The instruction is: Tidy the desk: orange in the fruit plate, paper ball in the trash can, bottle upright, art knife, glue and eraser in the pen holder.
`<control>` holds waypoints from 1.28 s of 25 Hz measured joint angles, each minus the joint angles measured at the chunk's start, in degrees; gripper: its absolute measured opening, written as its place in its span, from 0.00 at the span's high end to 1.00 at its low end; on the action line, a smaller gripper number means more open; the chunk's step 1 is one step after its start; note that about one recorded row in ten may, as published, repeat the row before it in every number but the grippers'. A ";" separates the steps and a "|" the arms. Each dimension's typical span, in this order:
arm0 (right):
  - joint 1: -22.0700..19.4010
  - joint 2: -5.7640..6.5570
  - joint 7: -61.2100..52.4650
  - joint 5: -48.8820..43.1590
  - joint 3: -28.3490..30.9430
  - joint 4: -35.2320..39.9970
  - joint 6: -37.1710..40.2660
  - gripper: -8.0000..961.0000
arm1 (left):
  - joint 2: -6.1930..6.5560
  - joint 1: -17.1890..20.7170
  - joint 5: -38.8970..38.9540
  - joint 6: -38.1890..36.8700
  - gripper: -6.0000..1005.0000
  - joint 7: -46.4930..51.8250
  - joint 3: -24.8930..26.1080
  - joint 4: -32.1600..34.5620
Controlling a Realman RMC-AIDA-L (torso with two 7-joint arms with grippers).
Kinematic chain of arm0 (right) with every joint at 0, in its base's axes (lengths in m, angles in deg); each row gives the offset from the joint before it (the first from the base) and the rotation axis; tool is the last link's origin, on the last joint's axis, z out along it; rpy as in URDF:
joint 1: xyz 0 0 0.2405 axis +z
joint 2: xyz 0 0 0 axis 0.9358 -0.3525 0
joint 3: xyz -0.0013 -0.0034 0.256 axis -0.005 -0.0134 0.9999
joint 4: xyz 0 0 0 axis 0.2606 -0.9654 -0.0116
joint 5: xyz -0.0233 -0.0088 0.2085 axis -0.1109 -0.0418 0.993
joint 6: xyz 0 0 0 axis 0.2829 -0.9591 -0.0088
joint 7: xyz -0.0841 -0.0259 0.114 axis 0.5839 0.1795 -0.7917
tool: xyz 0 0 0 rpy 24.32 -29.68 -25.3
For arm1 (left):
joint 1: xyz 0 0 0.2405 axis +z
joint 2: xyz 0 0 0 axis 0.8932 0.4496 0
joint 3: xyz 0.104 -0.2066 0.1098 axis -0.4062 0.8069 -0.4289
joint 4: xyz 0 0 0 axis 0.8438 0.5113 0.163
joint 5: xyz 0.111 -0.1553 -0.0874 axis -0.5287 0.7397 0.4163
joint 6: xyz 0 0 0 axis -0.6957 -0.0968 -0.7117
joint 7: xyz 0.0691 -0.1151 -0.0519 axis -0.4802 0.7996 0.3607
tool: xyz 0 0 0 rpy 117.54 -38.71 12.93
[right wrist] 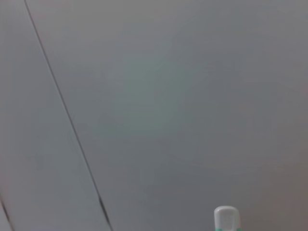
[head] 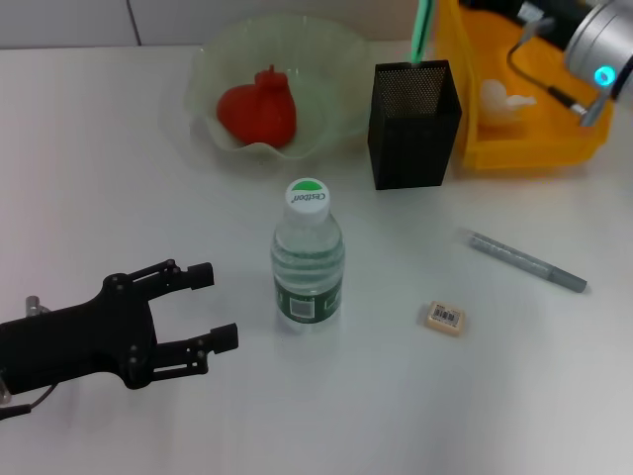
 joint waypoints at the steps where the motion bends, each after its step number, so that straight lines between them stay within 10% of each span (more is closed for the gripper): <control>1: 0.69 0.00 0.35 -0.41 -0.23 -1.39 -0.69 0.82 | -0.03 0.01 0.01 0.00 0.16 0.00 0.00 0.00; 11: 0.40 -0.04 0.38 -2.20 -0.38 -3.96 0.03 0.82 | 0.07 0.18 0.00 -0.01 0.16 -0.31 0.49 0.00; 17: -1.20 0.59 -3.13 -5.08 -0.46 -0.82 5.33 0.61 | 0.20 0.18 0.01 -0.01 0.16 -0.28 0.63 0.00; 27: -1.75 2.99 -44.87 -53.59 -0.21 44.47 38.08 0.45 | 0.31 0.35 0.00 -0.12 0.16 -0.13 0.75 0.05; 32: 3.19 0.77 -51.15 -75.79 -6.36 54.03 51.19 0.45 | 0.32 0.37 0.00 -0.19 0.16 -0.07 0.74 0.02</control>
